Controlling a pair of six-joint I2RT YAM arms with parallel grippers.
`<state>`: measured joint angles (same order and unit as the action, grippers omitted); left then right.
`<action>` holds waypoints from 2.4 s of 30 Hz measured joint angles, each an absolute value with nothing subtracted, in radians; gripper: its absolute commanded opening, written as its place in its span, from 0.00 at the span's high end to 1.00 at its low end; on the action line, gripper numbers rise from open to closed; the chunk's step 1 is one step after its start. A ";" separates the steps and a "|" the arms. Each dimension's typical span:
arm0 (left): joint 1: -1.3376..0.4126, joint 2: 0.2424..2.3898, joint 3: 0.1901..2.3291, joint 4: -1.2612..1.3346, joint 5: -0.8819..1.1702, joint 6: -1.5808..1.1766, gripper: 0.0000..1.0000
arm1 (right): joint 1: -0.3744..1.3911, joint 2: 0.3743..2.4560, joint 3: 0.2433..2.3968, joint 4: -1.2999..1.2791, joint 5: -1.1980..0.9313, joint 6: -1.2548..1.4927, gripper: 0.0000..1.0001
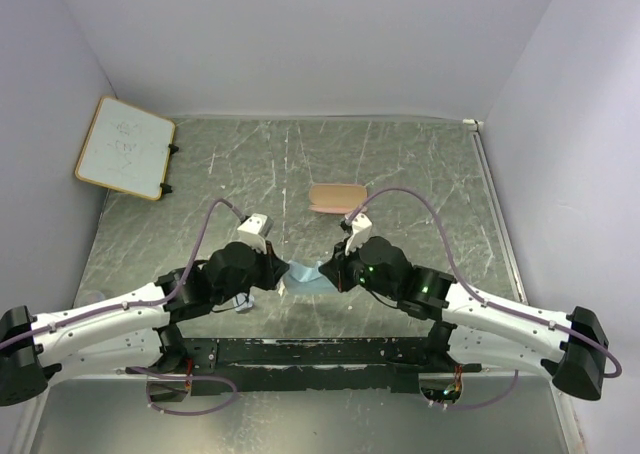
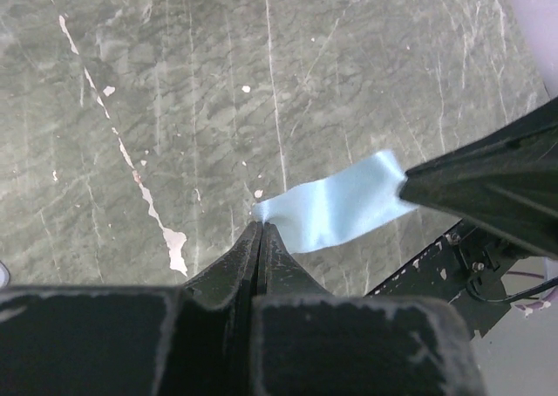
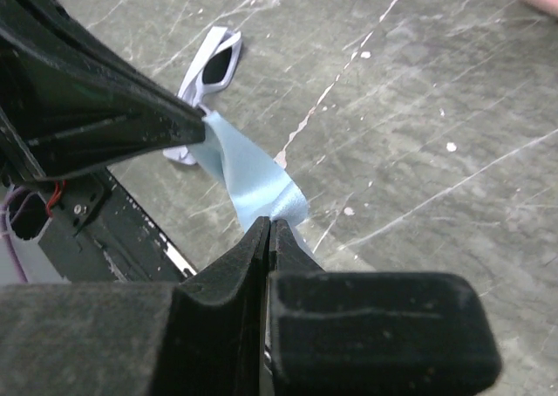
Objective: Organize the sunglasses
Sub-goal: Place the glasses cleaning cloth at the center of the board.
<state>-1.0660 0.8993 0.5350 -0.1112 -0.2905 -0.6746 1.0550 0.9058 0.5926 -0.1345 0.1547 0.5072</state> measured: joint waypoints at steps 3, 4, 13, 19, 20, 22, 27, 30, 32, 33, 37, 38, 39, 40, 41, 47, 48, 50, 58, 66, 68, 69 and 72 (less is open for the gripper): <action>-1.079 0.892 0.554 -0.139 -0.315 -0.687 0.93 | 1.075 0.898 0.575 -0.133 0.155 0.529 1.00; -1.081 0.892 0.559 -0.149 -0.325 -0.689 0.93 | 1.079 0.900 0.564 -0.131 0.157 0.536 1.00; -1.082 0.981 0.564 -0.165 -0.367 -0.693 0.93 | 1.084 0.965 0.482 -0.107 0.186 0.567 1.00; -1.082 1.004 0.545 -0.130 -0.402 -0.694 0.93 | 1.084 0.990 0.475 -0.075 0.236 0.567 1.00; -1.082 1.010 0.542 -0.120 -0.411 -0.693 0.93 | 1.084 0.995 0.474 -0.068 0.246 0.565 1.00; -1.082 1.023 0.540 -0.109 -0.426 -0.693 0.93 | 1.084 1.005 0.474 -0.058 0.263 0.562 1.00; -1.082 1.050 0.530 -0.057 -0.456 -0.683 0.93 | 1.082 1.031 0.474 -0.031 0.302 0.549 1.00; -1.082 1.067 0.519 -0.025 -0.472 -0.673 0.93 | 1.079 1.051 0.467 -0.008 0.314 0.542 1.00; -1.082 1.076 0.507 0.001 -0.484 -0.662 0.93 | 1.077 1.061 0.463 0.004 0.323 0.538 1.00; -1.082 1.082 0.501 0.013 -0.492 -0.656 0.93 | 1.076 1.068 0.461 0.013 0.326 0.537 1.00; -1.078 1.109 0.494 0.055 -0.506 -0.633 0.93 | 1.073 1.098 0.454 0.048 0.337 0.528 1.00; -1.074 1.118 0.494 0.066 -0.506 -0.627 0.93 | 1.073 1.108 0.454 0.056 0.341 0.524 1.00; -1.069 1.129 0.493 0.079 -0.506 -0.620 0.93 | 1.072 1.116 0.454 0.062 0.346 0.522 1.00; -1.065 1.138 0.493 0.089 -0.506 -0.616 0.93 | 1.071 1.123 0.453 0.070 0.353 0.518 1.00; -1.059 1.149 0.493 0.105 -0.505 -0.609 0.93 | 1.070 1.130 0.451 0.081 0.359 0.515 1.00; -0.999 1.223 0.487 0.195 -0.473 -0.572 0.93 | 1.050 1.181 0.448 0.146 0.388 0.492 1.00; -0.989 1.233 0.485 0.208 -0.464 -0.567 0.93 | 1.047 1.193 0.448 0.158 0.390 0.489 1.00; -0.974 1.254 0.480 0.236 -0.450 -0.556 0.93 | 1.037 1.216 0.448 0.179 0.396 0.483 1.00; -0.925 1.334 0.477 0.326 -0.391 -0.529 0.93 | 0.980 1.281 0.447 0.260 0.401 0.456 1.00; -0.892 1.423 0.477 0.397 -0.343 -0.514 0.93 | 0.930 1.359 0.447 0.329 0.378 0.435 1.00; -0.885 1.444 0.477 0.409 -0.333 -0.511 0.93 | 0.921 1.381 0.447 0.344 0.369 0.429 1.00; -0.882 1.454 0.477 0.416 -0.329 -0.510 0.93 | 0.918 1.388 0.447 0.349 0.365 0.427 1.00; -0.873 1.483 0.478 0.437 -0.319 -0.505 0.93 | 0.908 1.412 0.449 0.365 0.354 0.421 1.00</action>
